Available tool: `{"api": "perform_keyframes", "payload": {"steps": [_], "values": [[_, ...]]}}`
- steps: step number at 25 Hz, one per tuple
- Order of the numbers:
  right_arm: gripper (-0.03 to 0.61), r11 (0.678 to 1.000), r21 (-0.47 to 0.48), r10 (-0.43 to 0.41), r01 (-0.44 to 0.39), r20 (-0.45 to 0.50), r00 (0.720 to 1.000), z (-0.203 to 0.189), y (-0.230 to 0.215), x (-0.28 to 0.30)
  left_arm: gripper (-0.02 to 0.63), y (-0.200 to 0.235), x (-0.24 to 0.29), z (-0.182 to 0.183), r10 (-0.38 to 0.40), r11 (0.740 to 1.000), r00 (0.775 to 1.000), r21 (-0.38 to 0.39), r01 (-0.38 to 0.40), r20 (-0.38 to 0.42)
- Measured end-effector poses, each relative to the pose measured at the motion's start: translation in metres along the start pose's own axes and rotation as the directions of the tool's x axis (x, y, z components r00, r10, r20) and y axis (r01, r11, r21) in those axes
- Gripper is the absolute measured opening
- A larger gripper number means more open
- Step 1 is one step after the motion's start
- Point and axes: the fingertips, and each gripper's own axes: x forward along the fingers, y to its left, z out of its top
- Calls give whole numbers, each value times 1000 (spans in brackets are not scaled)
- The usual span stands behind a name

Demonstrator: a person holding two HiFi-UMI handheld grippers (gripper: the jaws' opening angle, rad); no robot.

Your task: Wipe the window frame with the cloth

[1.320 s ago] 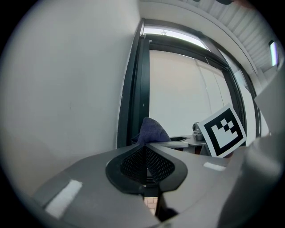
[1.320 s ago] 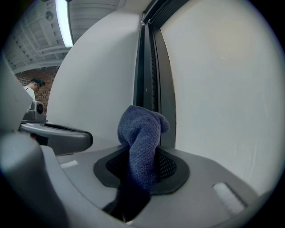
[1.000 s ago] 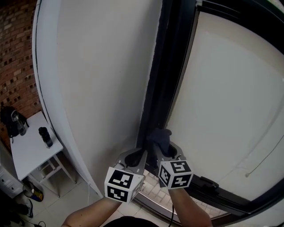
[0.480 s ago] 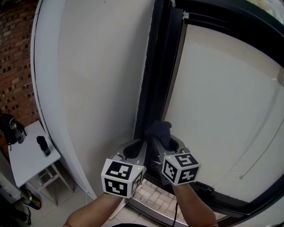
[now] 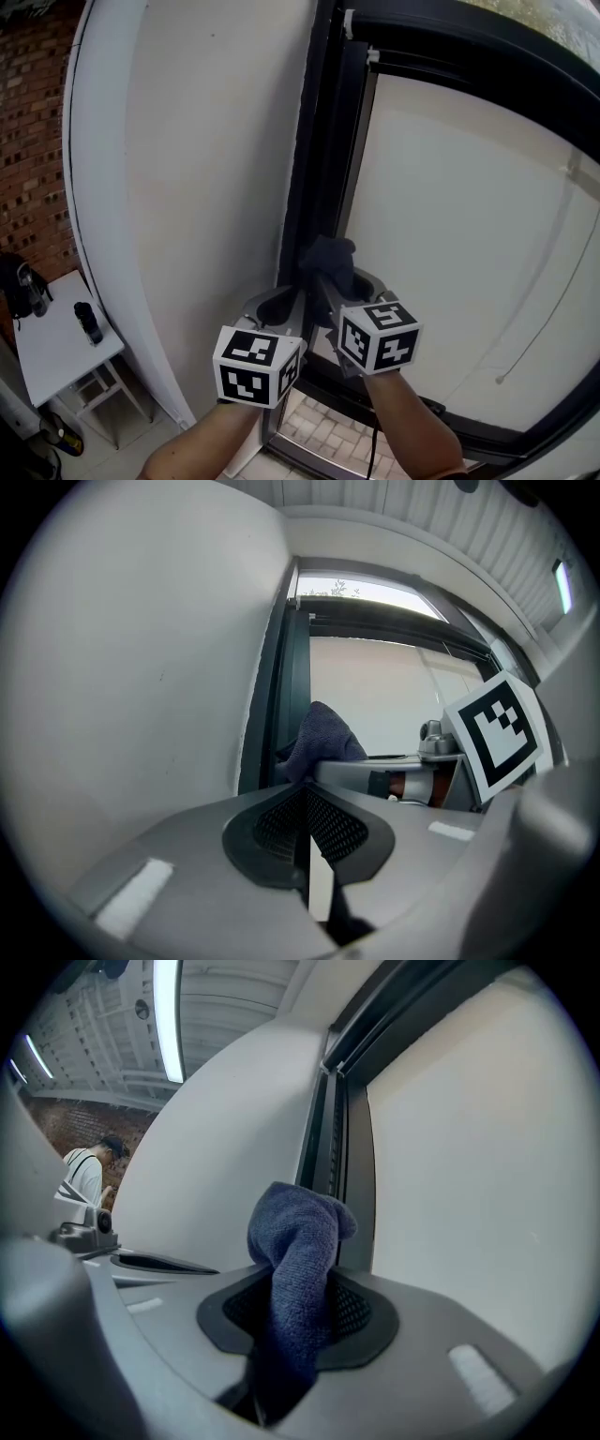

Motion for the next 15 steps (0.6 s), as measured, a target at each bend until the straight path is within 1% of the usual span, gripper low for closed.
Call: {"api": "perform_keyframes", "payload": {"steps": [3,8,15], "values": [[121,1000,-9,-6,7,16,1000,14,-3,-1,-6,2,2,12,6,1000,1000,3,-6,16],[121,1000,27,-4,3,55,999,43,-7,3,-6,6,6,37,23,1000,998,-5,-22,58],[121,999,-34,-26,29,103,994,90,-14,8,-6,-1,14,64,6,1000,996,11,-7,84]]}}
